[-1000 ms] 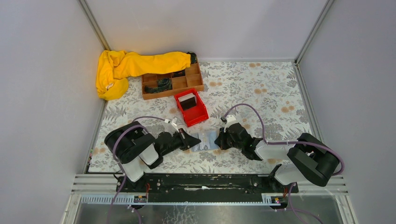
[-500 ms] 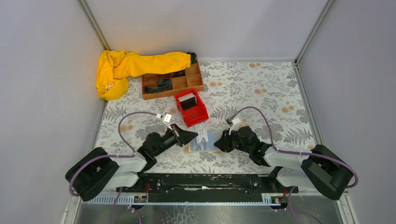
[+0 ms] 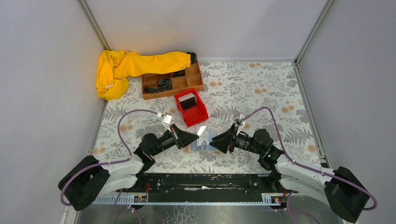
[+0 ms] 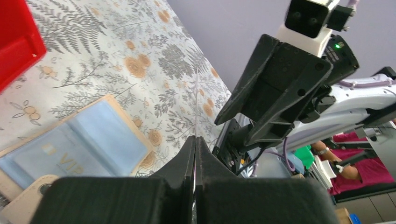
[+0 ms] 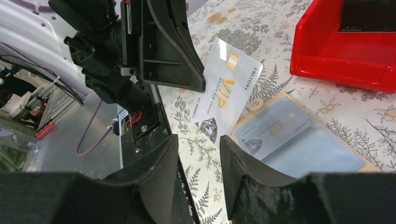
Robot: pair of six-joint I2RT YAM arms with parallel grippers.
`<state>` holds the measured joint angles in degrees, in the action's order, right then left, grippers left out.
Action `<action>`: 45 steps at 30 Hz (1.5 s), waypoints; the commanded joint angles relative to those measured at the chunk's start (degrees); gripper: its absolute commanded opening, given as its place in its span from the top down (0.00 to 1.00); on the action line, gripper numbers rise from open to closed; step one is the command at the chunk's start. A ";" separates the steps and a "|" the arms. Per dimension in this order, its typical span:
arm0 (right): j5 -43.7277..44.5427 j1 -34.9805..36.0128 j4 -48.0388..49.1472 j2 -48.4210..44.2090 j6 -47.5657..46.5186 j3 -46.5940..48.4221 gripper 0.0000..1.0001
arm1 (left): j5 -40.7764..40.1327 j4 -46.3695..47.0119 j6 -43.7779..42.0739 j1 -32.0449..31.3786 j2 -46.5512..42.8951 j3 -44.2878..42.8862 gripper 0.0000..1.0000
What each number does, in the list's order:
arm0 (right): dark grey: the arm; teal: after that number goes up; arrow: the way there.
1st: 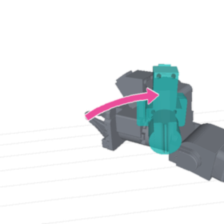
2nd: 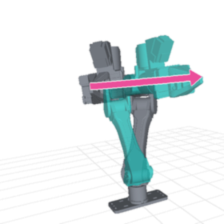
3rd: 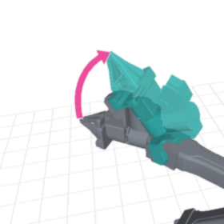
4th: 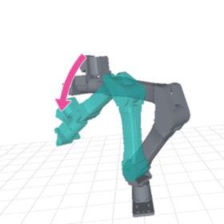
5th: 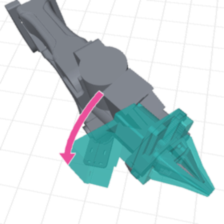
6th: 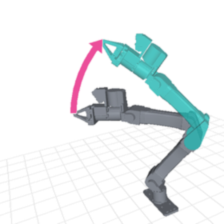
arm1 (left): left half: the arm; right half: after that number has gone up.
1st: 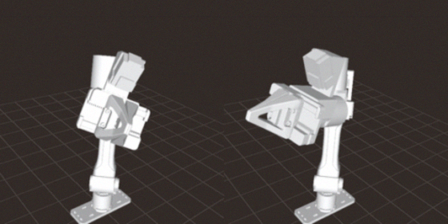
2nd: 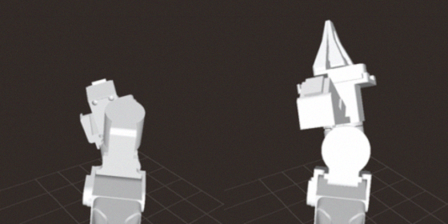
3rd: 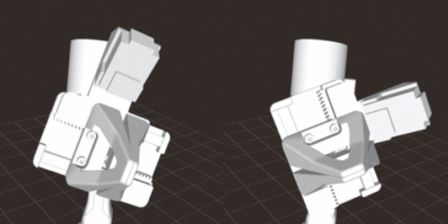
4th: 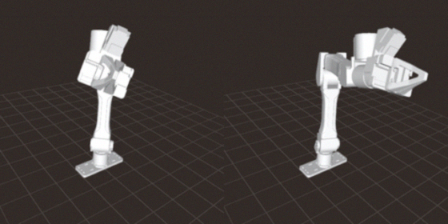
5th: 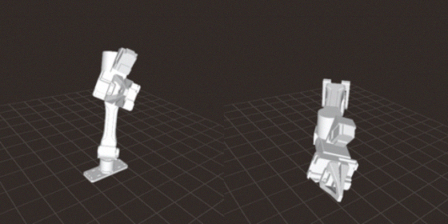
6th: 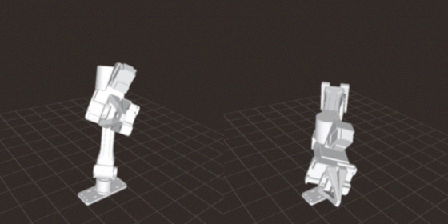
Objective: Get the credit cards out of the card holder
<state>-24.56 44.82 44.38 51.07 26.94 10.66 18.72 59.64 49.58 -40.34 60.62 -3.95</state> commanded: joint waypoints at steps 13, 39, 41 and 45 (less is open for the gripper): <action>-3.66 -0.41 0.70 2.40 -3.74 4.60 0.62 | 7.38 13.76 1.87 0.43 2.06 0.08 1.00; -4.19 -0.41 0.01 0.99 -4.35 4.48 1.00 | 6.76 19.62 2.19 0.43 4.66 -0.04 0.89; -4.27 -0.42 0.76 1.06 -3.85 4.22 1.00 | 6.16 19.81 2.06 0.44 3.61 0.07 0.87; -4.25 -0.50 2.15 1.40 -3.08 3.70 1.00 | 5.11 20.07 2.01 0.43 1.96 -0.09 0.83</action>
<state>-28.62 44.71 44.16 52.62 23.46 13.65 25.85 73.10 51.94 -40.05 64.66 -3.92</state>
